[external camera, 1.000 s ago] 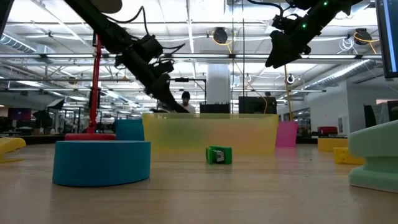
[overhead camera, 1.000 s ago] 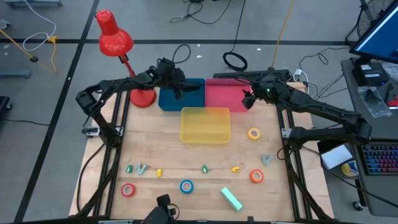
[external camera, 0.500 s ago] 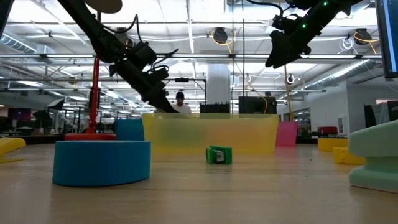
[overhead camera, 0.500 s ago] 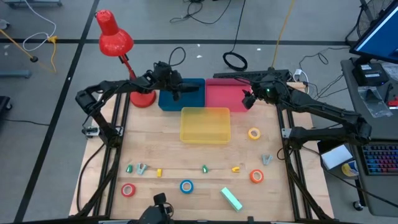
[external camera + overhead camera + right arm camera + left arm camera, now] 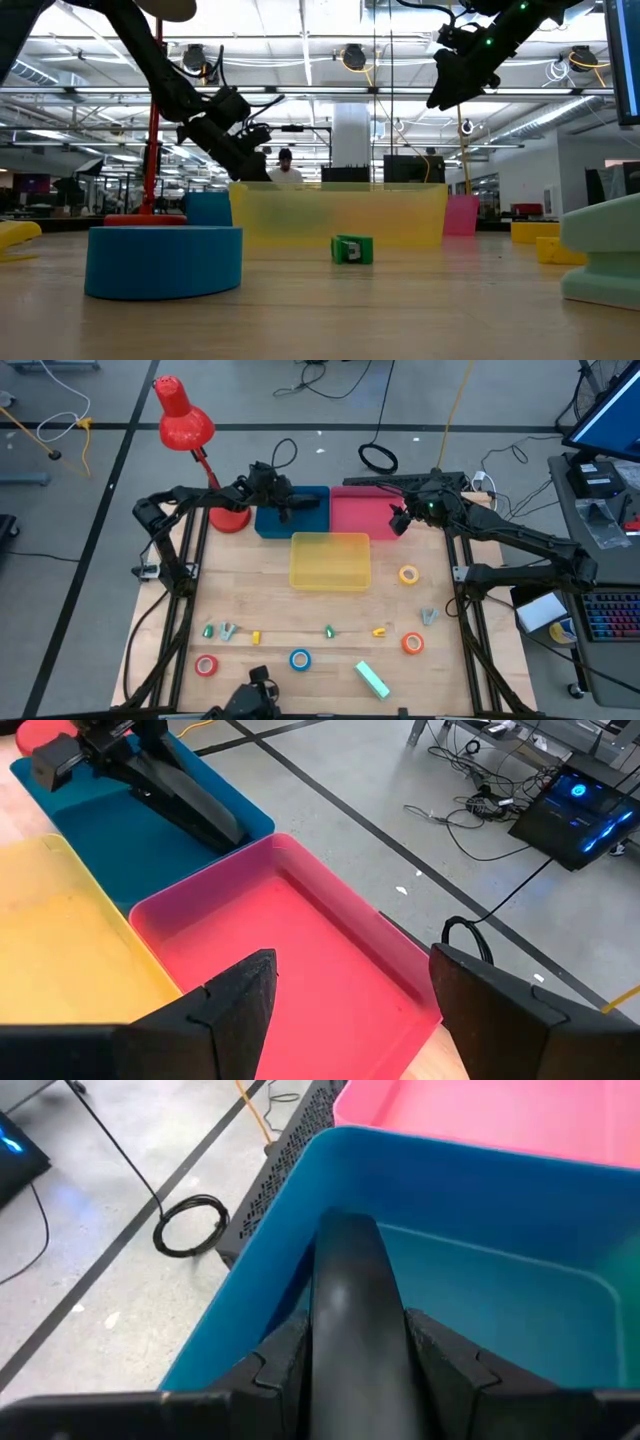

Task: Pick and place Stapler, Stapler remover, tape
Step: Put the black stapler into the blue bin, then put the light green stapler into the blue bin

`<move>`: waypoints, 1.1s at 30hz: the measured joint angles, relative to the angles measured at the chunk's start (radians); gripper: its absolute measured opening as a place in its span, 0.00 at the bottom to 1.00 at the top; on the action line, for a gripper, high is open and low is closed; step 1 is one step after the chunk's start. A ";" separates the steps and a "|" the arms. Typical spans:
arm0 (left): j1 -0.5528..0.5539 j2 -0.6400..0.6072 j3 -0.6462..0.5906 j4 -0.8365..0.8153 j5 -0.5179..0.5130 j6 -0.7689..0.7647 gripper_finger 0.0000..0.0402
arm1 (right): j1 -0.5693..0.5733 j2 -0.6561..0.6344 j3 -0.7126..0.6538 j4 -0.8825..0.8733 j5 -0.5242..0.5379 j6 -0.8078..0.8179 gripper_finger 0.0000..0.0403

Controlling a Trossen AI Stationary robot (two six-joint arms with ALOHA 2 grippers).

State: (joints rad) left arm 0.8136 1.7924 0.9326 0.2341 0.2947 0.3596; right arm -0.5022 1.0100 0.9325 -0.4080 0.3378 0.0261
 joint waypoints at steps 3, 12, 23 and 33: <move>0.008 0.000 0.000 0.000 0.006 0.019 0.33 | 0.000 0.000 0.000 0.000 0.000 0.000 0.63; 0.015 0.000 0.000 -0.009 -0.003 0.102 0.40 | 0.000 0.000 0.000 0.000 0.000 -0.002 0.63; 0.012 -0.010 0.000 -0.001 -0.115 0.121 0.48 | 0.000 0.000 0.000 0.000 -0.001 0.006 0.63; -0.163 -0.314 0.002 -0.163 -0.113 -0.150 0.45 | 0.000 0.000 0.000 0.000 0.000 -0.067 0.63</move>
State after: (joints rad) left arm 0.6502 1.4786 0.9344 0.0710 0.1814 0.2092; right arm -0.5022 1.0103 0.9325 -0.4076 0.3374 -0.0406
